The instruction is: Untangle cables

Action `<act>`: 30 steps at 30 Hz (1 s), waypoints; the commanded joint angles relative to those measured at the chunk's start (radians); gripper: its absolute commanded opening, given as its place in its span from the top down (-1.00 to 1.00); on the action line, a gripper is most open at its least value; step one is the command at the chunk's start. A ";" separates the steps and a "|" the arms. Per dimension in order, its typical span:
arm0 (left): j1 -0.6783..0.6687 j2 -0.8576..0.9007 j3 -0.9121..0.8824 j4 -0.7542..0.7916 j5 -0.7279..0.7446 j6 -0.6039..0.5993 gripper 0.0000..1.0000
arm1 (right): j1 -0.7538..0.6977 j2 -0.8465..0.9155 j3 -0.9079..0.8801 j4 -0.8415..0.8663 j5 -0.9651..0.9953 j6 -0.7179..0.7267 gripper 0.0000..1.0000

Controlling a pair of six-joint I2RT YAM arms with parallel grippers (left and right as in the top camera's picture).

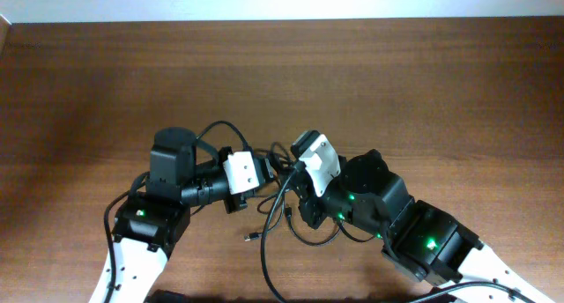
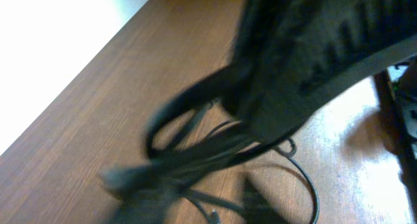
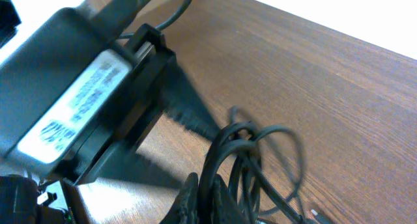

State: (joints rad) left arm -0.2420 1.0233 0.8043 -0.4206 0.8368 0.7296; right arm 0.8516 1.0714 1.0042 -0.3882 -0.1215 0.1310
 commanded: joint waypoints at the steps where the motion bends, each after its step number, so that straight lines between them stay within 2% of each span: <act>1: 0.000 0.003 0.016 0.036 -0.055 0.005 -0.98 | 0.006 -0.017 0.010 -0.003 -0.045 0.000 0.93; 2: 0.001 0.003 0.016 0.063 -0.101 0.005 -0.96 | 0.006 -0.018 0.010 -0.006 -0.045 0.000 0.92; 3: 0.001 0.004 0.016 0.083 -0.102 0.005 -0.43 | 0.006 -0.018 0.010 -0.006 -0.048 0.000 0.92; 4: 0.000 0.008 0.016 0.101 -0.101 0.005 0.54 | 0.006 -0.018 0.010 -0.009 -0.052 0.000 0.92; 7: 0.000 0.031 0.016 0.114 -0.101 0.005 1.00 | 0.006 -0.021 0.010 -0.020 -0.052 0.000 0.92; 11: 0.001 0.039 0.016 0.117 -0.130 0.005 1.00 | 0.006 -0.031 0.010 -0.024 -0.040 0.000 0.92; 13: 0.001 0.039 0.016 0.105 -0.288 -0.038 1.00 | 0.006 -0.058 0.010 -0.093 0.125 0.000 0.92; 14: 0.001 0.039 0.016 0.106 -0.310 -0.040 1.00 | 0.005 -0.073 0.010 -0.123 0.209 0.004 0.92; 17: 0.059 0.011 0.016 0.106 -0.311 -0.069 1.00 | 0.005 -0.142 0.010 -0.185 0.425 0.008 0.92; 22: 0.140 -0.059 0.016 0.094 -0.309 -0.134 1.00 | 0.005 -0.174 0.010 -0.231 0.472 0.008 0.92; 23: 0.140 -0.068 0.016 0.094 -0.249 -0.135 1.00 | 0.006 -0.169 0.010 -0.229 0.452 0.017 0.71; 24: 0.140 -0.067 0.016 0.094 -0.195 -0.135 1.00 | 0.006 -0.160 0.010 -0.224 0.417 0.017 0.28; 25: 0.139 -0.068 0.016 0.095 -0.172 -0.135 1.00 | 0.006 -0.136 0.010 -0.200 0.357 0.015 -0.04; 26: 0.139 -0.067 0.016 0.094 -0.159 -0.135 1.00 | 0.006 -0.113 0.010 -0.175 0.315 0.014 -0.17; 30: 0.137 -0.067 0.016 0.085 -0.087 -0.135 1.00 | 0.006 0.051 0.010 -0.021 0.202 0.000 -0.21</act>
State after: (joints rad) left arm -0.1059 0.9703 0.8043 -0.3389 0.6918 0.6079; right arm 0.8543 1.0840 1.0042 -0.4507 0.1226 0.1314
